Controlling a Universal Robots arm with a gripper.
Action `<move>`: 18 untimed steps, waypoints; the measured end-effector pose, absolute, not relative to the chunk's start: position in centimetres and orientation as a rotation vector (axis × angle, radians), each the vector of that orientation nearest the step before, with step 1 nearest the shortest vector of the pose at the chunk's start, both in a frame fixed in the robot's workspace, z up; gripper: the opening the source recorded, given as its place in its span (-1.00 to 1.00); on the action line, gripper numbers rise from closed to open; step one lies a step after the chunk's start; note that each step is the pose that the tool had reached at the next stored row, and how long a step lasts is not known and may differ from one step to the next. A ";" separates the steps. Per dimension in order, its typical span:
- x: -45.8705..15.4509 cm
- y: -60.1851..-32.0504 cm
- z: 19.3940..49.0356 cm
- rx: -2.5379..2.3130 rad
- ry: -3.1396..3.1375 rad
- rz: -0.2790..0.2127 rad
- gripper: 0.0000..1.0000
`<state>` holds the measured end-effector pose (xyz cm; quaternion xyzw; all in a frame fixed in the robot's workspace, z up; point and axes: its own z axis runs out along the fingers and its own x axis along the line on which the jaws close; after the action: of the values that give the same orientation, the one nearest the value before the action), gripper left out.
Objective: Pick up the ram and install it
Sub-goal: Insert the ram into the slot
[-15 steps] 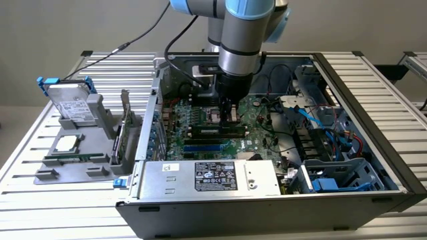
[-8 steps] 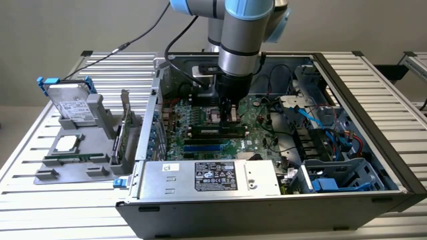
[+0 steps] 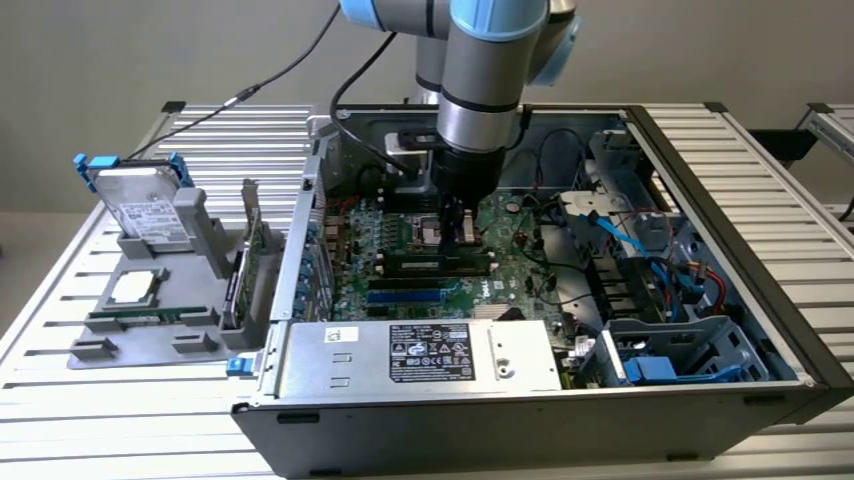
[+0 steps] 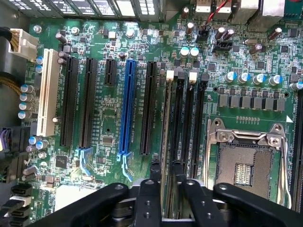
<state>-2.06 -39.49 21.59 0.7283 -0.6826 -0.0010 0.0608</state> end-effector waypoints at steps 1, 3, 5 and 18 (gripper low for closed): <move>-2.1 -39.5 21.6 2.203 -2.065 -0.003 -0.33; -2.1 -39.5 21.7 2.203 -2.065 -0.003 -0.33; -2.1 -39.5 22.1 2.203 -2.065 -0.003 -0.20; -3.3 -39.5 23.6 2.206 -2.068 -0.007 -0.37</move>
<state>-3.26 -39.50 23.62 0.7284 -0.6826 -0.0024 0.0589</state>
